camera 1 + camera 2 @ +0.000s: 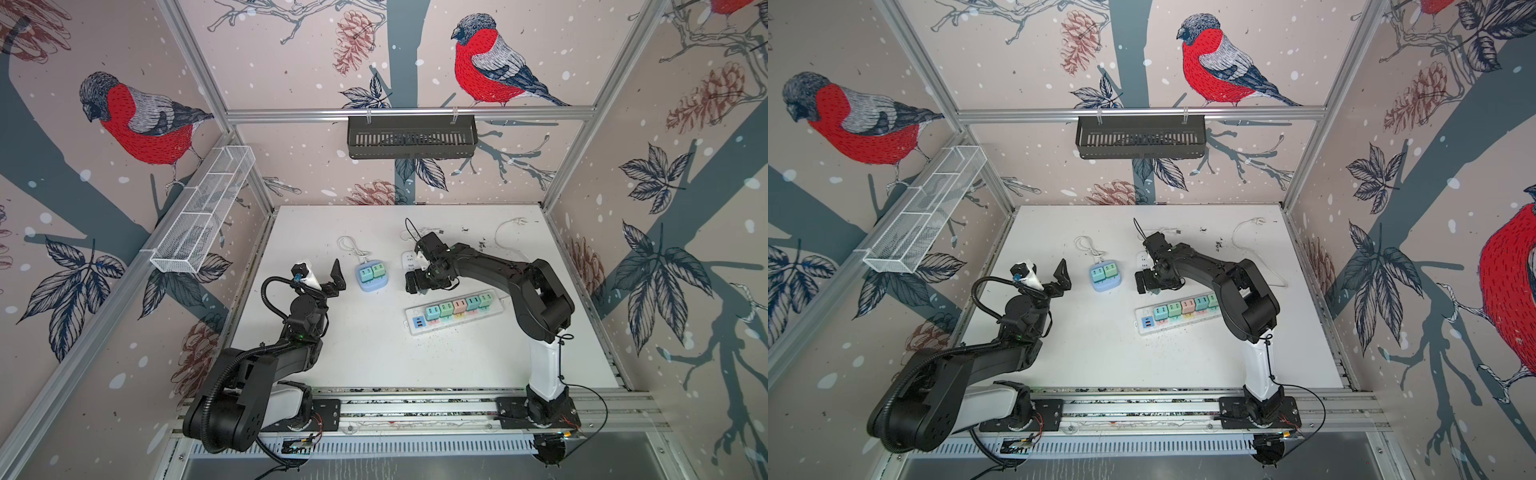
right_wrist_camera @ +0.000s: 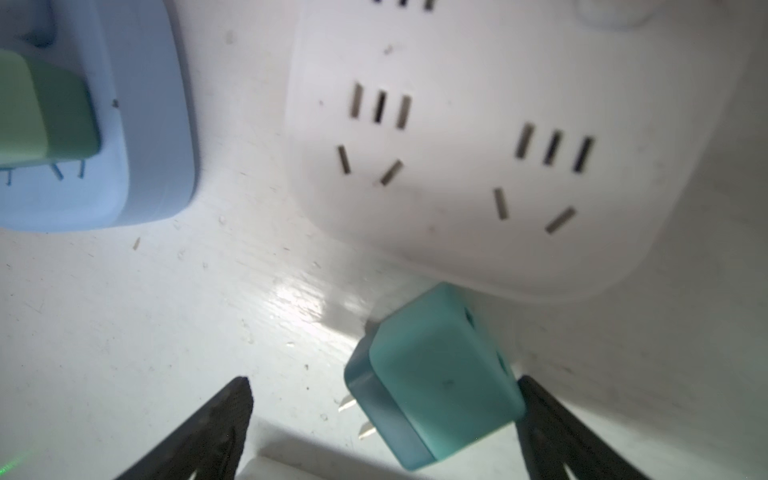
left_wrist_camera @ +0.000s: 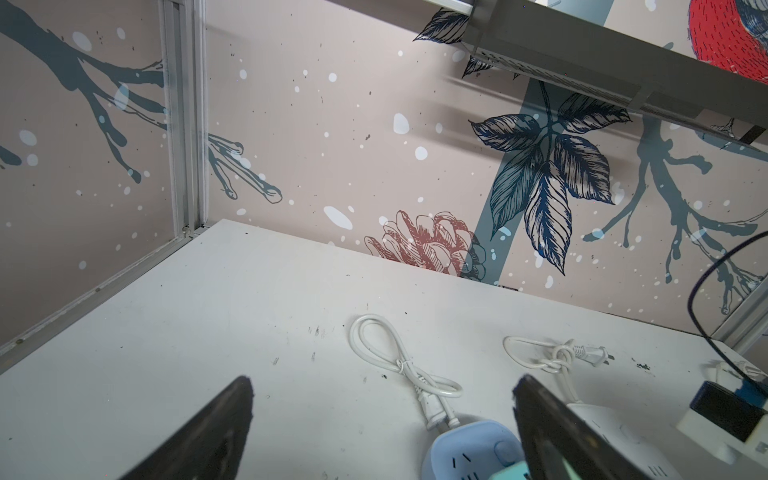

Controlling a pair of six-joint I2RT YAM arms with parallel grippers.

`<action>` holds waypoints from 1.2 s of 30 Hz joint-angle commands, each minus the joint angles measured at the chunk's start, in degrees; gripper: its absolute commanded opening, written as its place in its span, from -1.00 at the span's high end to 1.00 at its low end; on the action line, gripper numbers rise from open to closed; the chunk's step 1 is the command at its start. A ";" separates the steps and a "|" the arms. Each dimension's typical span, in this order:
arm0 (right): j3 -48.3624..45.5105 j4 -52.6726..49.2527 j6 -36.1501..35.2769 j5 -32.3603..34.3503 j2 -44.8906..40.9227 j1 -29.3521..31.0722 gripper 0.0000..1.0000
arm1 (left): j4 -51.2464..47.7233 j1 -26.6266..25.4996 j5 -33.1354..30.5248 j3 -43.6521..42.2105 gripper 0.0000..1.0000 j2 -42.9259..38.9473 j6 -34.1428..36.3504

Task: Insert the plug
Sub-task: 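Lower the right gripper and close it around the teal adapter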

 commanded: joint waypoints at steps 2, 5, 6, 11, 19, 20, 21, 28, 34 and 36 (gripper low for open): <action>3.21 -0.52 -1.39 0.68 2.10 1.53 -0.97 | 1.19 0.17 0.52 0.36 -0.94 0.07 -0.59; 4.95 -1.13 -2.16 2.39 3.32 2.97 -0.97 | 1.23 0.17 0.61 0.35 -0.94 0.04 -0.69; 5.34 -1.34 -2.33 2.82 3.46 3.47 -0.97 | 1.17 0.14 0.61 0.37 -0.94 0.02 -0.69; 6.07 -2.75 -3.24 7.67 3.57 5.68 -0.97 | 1.17 0.12 0.70 0.37 -0.94 0.09 -0.70; 3.99 -3.50 -3.47 12.68 3.56 6.57 -0.84 | 1.22 0.19 0.70 0.28 -0.94 0.03 -0.72; 3.97 -3.39 -3.50 12.68 3.86 6.75 -0.77 | 1.17 0.20 0.63 0.25 -0.94 0.03 -0.80; 3.97 -3.45 -3.65 13.00 4.02 6.94 -0.70 | 1.19 0.19 0.42 0.28 -0.94 0.02 -0.83; 3.47 -4.03 -4.14 15.76 4.47 8.29 -0.22 | 0.99 0.20 0.32 0.69 -0.94 0.46 -1.03; 1.39 -2.71 -4.07 17.59 4.29 8.34 -0.10 | 0.36 0.21 0.34 0.91 -0.94 0.56 -1.28; 0.82 -2.07 -3.95 17.94 4.51 8.38 -0.15 | 0.31 0.22 0.30 0.89 -0.94 0.58 -1.32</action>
